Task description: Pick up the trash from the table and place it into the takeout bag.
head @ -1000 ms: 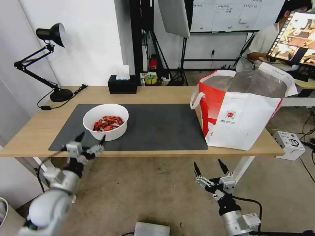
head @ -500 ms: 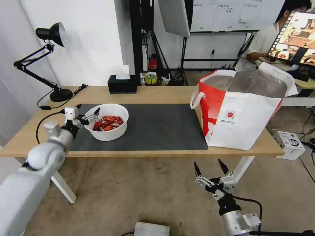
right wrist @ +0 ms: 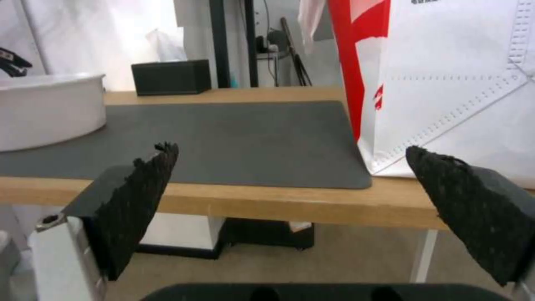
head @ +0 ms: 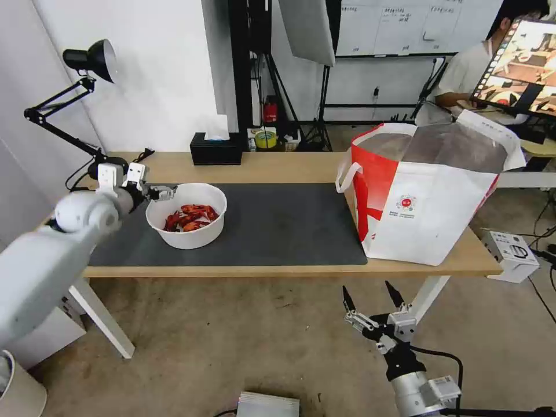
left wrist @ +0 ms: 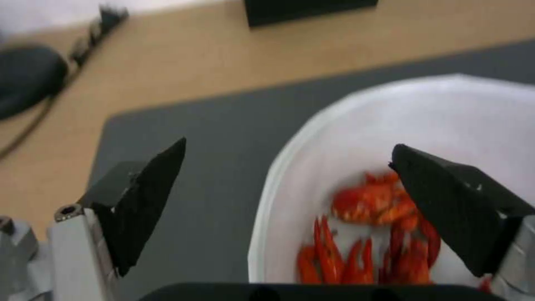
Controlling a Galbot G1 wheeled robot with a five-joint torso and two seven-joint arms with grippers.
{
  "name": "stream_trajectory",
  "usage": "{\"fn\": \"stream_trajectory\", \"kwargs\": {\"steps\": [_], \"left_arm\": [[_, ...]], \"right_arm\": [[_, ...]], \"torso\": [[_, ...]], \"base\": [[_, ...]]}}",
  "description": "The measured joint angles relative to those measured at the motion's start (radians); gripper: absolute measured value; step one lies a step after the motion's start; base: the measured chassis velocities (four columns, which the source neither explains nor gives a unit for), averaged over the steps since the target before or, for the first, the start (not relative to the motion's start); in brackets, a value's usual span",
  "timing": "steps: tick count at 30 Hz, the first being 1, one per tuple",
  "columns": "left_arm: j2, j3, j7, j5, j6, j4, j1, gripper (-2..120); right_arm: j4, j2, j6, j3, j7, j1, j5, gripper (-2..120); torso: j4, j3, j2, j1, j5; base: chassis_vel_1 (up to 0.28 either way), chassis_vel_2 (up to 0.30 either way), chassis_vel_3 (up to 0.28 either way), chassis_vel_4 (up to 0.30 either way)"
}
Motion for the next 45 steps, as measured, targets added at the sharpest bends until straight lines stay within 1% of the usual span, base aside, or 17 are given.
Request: {"fn": "stream_trajectory", "kwargs": {"steps": [4,9,17,22,25,26,29,31,32,33,34,37,38,41,42,43,45], "left_arm": [[0.003,0.046,-0.003,-0.049,0.037,0.013,-0.036,100],[-0.015,0.067,-0.005,-0.069,0.042,0.033,-0.043,100],[-0.037,0.070,-0.005,-0.063,0.030,0.068,-0.038,100],[-0.053,0.055,0.003,-0.054,0.005,0.101,-0.019,100],[-0.055,0.052,0.014,-0.045,0.002,0.103,-0.012,100],[-0.055,0.050,0.028,-0.034,-0.002,0.103,-0.009,100],[-0.058,0.047,0.036,-0.024,-0.006,0.107,-0.006,96],[-0.061,0.040,0.041,-0.017,-0.010,0.109,-0.002,85],[-0.061,0.037,0.044,-0.014,-0.012,0.109,0.002,82],[-0.061,0.037,0.044,-0.014,-0.012,0.109,0.002,82],[-0.061,0.033,0.046,-0.011,-0.014,0.109,0.006,75],[-0.056,0.018,0.054,-0.005,-0.018,0.105,0.023,62],[-0.056,0.018,0.054,-0.005,-0.018,0.105,0.023,62],[-0.047,0.007,0.081,0.017,-0.026,0.105,0.040,48],[-0.047,0.007,0.081,0.017,-0.026,0.105,0.040,48],[-0.046,0.003,0.082,0.019,-0.027,0.105,0.044,45],[-0.041,-0.008,0.087,0.021,-0.030,0.098,0.055,33]], "right_arm": [[0.000,0.000,0.000,0.000,0.000,0.000,0.000,100],[0.000,0.000,0.000,0.000,0.000,0.000,0.000,100],[0.000,0.000,0.000,0.000,0.000,0.000,0.000,100],[0.000,0.000,0.000,0.000,0.000,0.000,0.000,100],[0.000,0.000,0.000,0.000,0.000,0.000,0.000,100],[0.000,0.000,0.000,0.000,0.000,0.000,0.000,100],[0.000,0.000,0.000,0.000,0.000,0.000,0.000,100],[0.000,0.000,0.000,0.000,0.000,0.000,0.000,100],[0.000,0.000,0.000,0.000,0.000,0.000,0.000,100],[0.000,0.000,0.000,0.000,0.000,0.000,0.000,100],[0.000,0.000,0.000,0.000,0.000,0.000,0.000,100],[0.000,0.000,0.000,0.000,0.000,0.000,0.000,100],[0.000,0.000,0.000,0.000,0.000,0.000,0.000,100],[0.000,0.000,0.000,0.000,0.000,0.000,0.000,100],[0.000,0.000,0.000,0.000,0.000,0.000,0.000,100],[0.000,0.000,0.000,0.000,0.000,0.000,0.000,100],[0.000,0.000,0.000,0.000,0.000,0.000,0.000,100]], "torso": [[0.0000,0.000,0.000,0.000,0.0000],[0.0000,0.000,0.000,0.000,-0.0001],[0.0000,0.000,0.000,0.000,0.0000],[0.0000,0.000,0.000,0.000,0.0000],[0.0001,0.000,0.000,0.000,0.0000],[0.0000,0.000,0.000,0.000,0.0000],[0.0000,0.000,0.000,0.000,0.0000],[0.0000,0.000,0.000,0.000,0.0001],[0.0000,0.000,0.000,0.000,0.0001],[0.0000,0.000,0.000,0.000,0.0001],[0.0000,0.000,0.000,0.000,0.0003],[0.0000,0.000,0.000,0.000,0.0003],[0.0000,0.000,0.000,0.000,0.0003],[0.0001,0.000,0.000,0.000,-0.0001],[0.0001,0.000,0.000,0.000,-0.0001],[0.0001,0.000,0.000,0.000,-0.0003],[0.0001,0.000,0.000,0.000,0.0001]], "base": [[0.000,0.000,0.000,0.000],[0.000,0.000,0.000,0.000],[0.000,0.000,0.000,0.000],[0.000,0.000,0.000,0.000],[0.000,0.000,0.000,0.000],[0.000,0.000,0.000,0.000],[0.000,0.000,0.000,0.000],[0.000,0.000,0.000,0.000],[0.000,0.000,0.000,0.000],[0.000,0.000,0.000,0.000],[0.000,0.000,0.000,0.000],[0.000,0.000,0.000,0.000],[0.000,0.000,0.000,0.000],[0.000,0.000,0.000,0.000],[0.000,0.000,0.000,0.000],[0.000,0.000,0.000,0.000],[0.000,0.000,0.000,0.000]]}}
